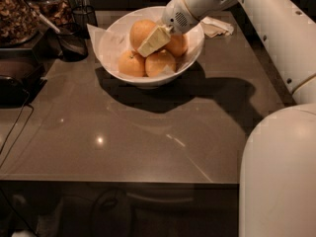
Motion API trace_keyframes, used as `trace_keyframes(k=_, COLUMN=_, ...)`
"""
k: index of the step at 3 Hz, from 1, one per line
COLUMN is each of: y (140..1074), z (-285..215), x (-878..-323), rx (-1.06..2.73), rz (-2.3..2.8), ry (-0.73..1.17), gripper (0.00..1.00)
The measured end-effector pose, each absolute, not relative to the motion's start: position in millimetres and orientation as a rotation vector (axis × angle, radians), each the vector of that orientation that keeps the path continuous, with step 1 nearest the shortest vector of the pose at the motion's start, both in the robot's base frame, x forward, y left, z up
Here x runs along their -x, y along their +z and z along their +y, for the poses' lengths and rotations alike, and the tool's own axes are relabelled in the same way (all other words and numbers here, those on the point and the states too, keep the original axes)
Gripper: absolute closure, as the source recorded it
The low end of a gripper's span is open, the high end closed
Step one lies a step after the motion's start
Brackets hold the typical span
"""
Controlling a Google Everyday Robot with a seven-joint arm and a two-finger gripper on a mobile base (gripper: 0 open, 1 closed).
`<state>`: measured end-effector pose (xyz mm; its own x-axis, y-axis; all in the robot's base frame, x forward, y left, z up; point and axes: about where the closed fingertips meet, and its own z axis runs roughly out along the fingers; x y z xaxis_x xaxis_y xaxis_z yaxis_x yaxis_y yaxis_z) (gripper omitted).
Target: Pick orange from white bowl
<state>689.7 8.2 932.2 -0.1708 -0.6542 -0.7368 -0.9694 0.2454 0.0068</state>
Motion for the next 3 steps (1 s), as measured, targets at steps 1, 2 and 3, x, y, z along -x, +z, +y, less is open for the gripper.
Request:
trace_keyframes(k=1, y=932, z=13, x=-691, rx=1.487, rz=1.895, ry=0.67, gripper=1.0)
trace_keyframes(k=2, y=938, z=25, x=-694, rx=1.536, rz=1.868, ry=0.662, gripper=1.0)
trace_keyframes(k=3, y=939, z=26, x=-694, rx=1.536, rz=1.865, ry=0.662, gripper=1.0)
